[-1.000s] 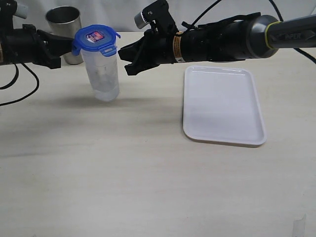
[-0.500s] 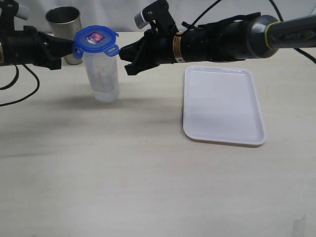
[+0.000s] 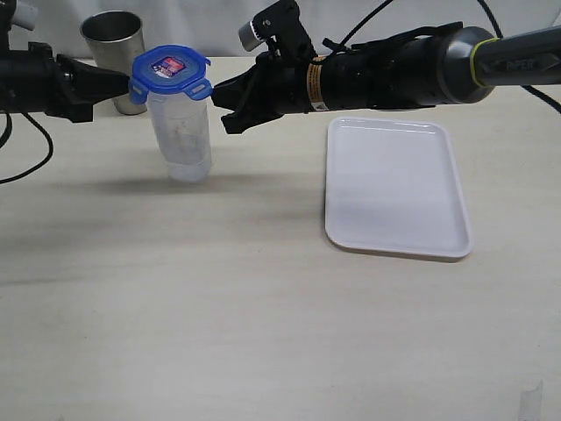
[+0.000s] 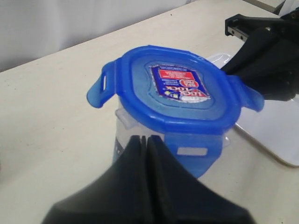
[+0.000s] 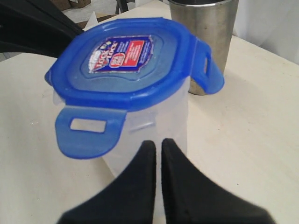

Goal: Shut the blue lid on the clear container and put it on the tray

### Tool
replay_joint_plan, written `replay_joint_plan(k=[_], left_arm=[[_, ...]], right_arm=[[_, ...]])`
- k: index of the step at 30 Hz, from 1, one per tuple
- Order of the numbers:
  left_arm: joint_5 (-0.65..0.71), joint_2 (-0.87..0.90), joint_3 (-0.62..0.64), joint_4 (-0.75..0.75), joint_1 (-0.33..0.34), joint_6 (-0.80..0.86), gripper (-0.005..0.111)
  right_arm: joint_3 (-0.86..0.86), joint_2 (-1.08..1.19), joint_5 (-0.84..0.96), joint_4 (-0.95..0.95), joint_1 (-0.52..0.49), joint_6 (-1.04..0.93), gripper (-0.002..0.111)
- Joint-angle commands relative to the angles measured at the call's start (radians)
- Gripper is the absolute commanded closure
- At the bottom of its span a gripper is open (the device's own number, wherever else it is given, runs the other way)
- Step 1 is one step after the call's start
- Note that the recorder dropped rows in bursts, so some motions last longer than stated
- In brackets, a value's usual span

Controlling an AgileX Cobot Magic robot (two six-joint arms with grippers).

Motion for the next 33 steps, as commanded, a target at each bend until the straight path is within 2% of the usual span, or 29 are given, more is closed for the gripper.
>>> replay_joint_plan(k=[1,14,20,33], left_arm=[[-0.018,-0.007,0.001,0.01,0.004,-0.008,0.107],[-0.046,-0.007,0.001,0.032,0.004,-0.01,0.107],[-0.105,-0.007,0.001,0.042,0.004,-0.013,0.107],[-0.114,-0.007,0.001,0.058,0.004,-0.013,0.107]], right_arm=[[-0.003,-0.005,0.005,-0.001,0.0,0.006,0.104],[-0.003,-0.005,0.005,-0.001,0.0,0.008,0.104],[-0.003,-0.005,0.005,-0.001,0.0,0.008,0.104],[-0.003,-0.005,0.005,-0.001,0.0,0.008,0.104]])
